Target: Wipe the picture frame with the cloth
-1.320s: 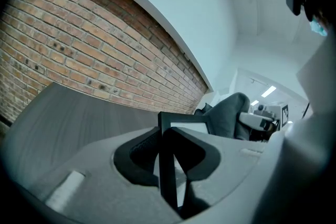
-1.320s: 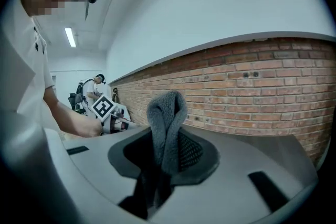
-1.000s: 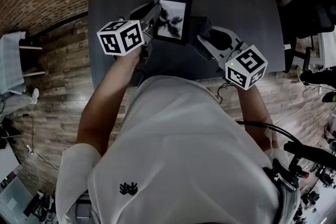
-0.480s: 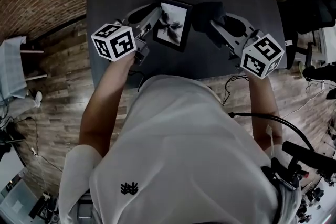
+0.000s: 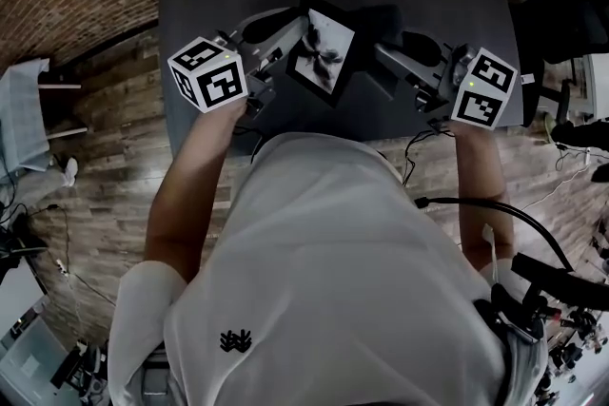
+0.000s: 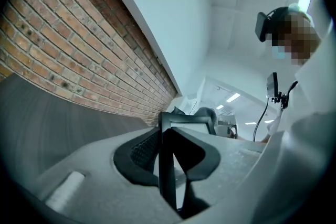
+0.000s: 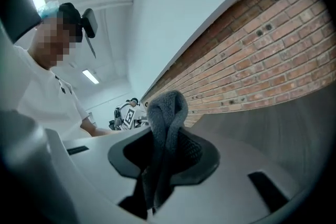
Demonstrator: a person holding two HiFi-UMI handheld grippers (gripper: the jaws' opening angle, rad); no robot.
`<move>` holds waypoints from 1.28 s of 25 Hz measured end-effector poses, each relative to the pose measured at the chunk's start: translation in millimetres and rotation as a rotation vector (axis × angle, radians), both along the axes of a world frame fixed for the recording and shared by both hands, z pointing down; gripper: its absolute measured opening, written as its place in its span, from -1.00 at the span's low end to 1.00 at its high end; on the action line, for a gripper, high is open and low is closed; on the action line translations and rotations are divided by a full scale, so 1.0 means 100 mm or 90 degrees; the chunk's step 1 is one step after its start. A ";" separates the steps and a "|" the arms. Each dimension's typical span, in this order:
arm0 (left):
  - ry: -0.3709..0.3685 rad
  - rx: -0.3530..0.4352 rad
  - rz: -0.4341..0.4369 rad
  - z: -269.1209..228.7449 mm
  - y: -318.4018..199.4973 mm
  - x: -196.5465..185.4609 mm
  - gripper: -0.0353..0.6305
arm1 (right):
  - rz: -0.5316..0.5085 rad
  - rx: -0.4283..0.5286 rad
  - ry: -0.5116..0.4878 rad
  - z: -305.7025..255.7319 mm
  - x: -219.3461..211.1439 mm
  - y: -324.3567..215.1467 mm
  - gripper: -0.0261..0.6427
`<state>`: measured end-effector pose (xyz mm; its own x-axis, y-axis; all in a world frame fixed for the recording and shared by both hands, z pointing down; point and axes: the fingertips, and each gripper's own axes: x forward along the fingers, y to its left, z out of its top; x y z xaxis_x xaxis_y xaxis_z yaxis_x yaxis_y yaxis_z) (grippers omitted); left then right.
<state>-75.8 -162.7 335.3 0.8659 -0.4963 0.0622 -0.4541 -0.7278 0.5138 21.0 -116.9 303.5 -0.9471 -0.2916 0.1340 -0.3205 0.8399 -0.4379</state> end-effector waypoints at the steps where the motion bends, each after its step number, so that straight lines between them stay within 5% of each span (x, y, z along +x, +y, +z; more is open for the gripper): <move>1: 0.005 0.001 0.002 -0.02 0.01 -0.02 -0.66 | -0.009 -0.011 -0.004 0.05 -0.05 0.05 -0.61; 8: 0.024 0.008 0.028 -0.07 0.03 0.02 -0.66 | -0.055 -0.052 0.009 0.34 -0.14 0.18 -0.61; 19: 0.016 0.018 0.128 -0.14 0.19 0.19 -0.66 | -0.046 0.017 -0.010 -0.18 -0.05 -0.26 -0.61; 32: 0.043 0.018 0.136 -0.24 0.18 0.18 -0.66 | -0.130 -0.044 0.012 0.29 -0.28 0.14 -0.61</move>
